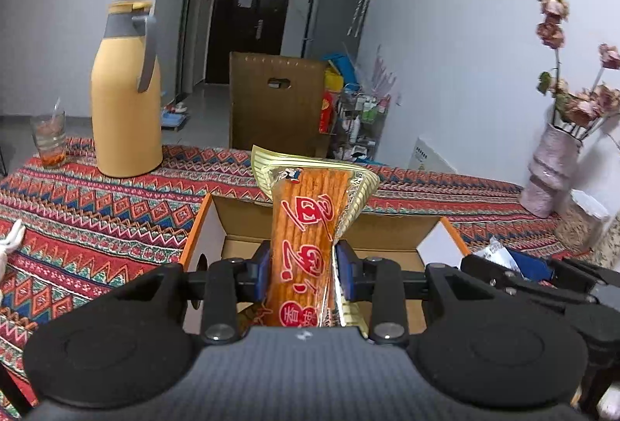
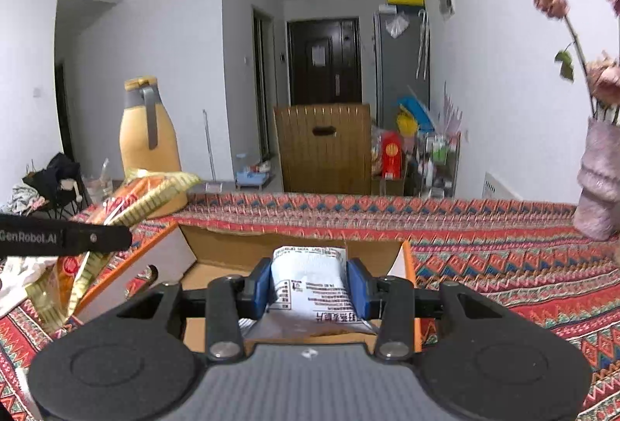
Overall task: Organize snacks
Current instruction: 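Carry both packets over the box and open both grippers to drop them, then withdraw both grippers from the box back toward the snack pile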
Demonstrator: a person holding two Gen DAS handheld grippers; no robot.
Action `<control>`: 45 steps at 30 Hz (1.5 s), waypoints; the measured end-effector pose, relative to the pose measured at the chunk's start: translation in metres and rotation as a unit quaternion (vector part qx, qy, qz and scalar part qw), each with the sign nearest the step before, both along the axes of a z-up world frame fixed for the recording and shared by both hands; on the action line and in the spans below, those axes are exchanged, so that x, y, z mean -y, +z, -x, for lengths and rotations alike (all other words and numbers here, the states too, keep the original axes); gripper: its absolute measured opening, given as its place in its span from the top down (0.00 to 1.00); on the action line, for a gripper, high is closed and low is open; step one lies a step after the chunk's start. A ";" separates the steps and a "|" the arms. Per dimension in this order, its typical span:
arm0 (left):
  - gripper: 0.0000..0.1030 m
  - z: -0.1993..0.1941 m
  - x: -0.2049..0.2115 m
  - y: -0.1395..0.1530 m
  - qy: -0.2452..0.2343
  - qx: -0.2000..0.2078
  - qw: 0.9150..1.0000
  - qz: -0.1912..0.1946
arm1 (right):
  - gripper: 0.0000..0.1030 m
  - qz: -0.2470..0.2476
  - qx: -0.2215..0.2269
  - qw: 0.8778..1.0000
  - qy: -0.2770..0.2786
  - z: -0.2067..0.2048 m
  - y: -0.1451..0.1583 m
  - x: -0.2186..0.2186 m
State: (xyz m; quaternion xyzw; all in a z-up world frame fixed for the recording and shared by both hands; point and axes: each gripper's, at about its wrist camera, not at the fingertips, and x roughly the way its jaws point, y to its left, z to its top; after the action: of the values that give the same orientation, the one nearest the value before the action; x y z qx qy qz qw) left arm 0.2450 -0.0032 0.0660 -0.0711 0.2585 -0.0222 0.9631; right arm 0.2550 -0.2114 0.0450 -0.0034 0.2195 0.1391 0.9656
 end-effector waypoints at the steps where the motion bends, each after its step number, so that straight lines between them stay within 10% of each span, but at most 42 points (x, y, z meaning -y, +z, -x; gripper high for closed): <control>1: 0.66 -0.004 -0.001 -0.003 0.002 -0.004 1.000 0.001 | 0.61 0.006 -0.003 1.000 0.003 -0.003 -0.003 -0.002; 21: 0.65 -0.027 -0.009 -0.049 0.003 -0.041 0.999 0.005 | 0.60 0.018 -0.049 0.998 0.026 -0.034 -0.043 -0.004; 26: 0.41 -0.019 -0.006 -0.047 0.005 -0.030 1.000 0.004 | 0.47 0.012 -0.039 0.999 0.026 -0.027 -0.040 -0.002; 30: 0.02 -0.010 -0.008 -0.041 0.015 -0.006 1.000 0.008 | 0.28 0.004 -0.027 0.999 0.020 -0.022 -0.036 0.000; 32: 0.00 -0.006 -0.009 -0.038 0.020 0.002 1.000 0.013 | 0.01 -0.005 -0.019 1.000 0.007 -0.020 -0.034 0.004; 45: 0.00 -0.001 -0.010 -0.030 0.024 0.006 1.000 0.013 | 0.00 -0.020 0.002 1.000 -0.019 -0.012 -0.027 0.013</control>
State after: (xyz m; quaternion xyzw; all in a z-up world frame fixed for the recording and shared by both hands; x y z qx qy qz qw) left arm 0.2457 0.0069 0.0364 -0.0900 0.2508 -0.0033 0.9638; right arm 0.2672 -0.2246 0.0178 0.0200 0.2145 0.1249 0.9685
